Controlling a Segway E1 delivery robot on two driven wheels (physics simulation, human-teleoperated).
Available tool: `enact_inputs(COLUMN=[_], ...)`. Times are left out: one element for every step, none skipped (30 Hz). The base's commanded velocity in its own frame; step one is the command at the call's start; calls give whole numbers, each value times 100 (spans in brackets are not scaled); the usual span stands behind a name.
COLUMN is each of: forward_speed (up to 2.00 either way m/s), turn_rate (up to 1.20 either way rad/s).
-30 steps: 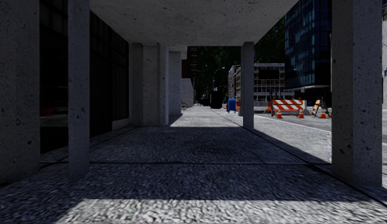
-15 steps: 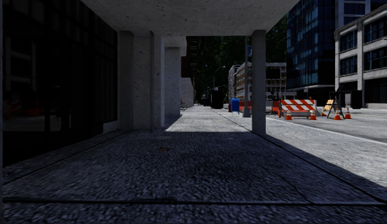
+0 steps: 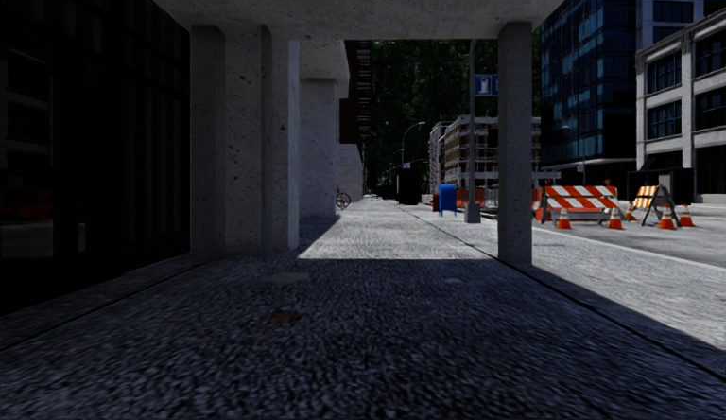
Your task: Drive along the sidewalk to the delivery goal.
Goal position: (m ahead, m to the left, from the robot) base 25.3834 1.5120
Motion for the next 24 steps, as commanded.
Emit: enact_inputs(forward_speed=[200, 200, 200, 200, 200, 200, 200, 200, 200, 200, 200, 200, 200, 200, 200, 200, 200, 200, 200, 200, 200, 200, 200, 200], turn_rate=[0, 0, 0, 0, 0, 0, 0, 0, 0, 0, 0, 0, 0, 0, 0, 0, 0, 0, 0, 0, 0, 0, 0, 0])
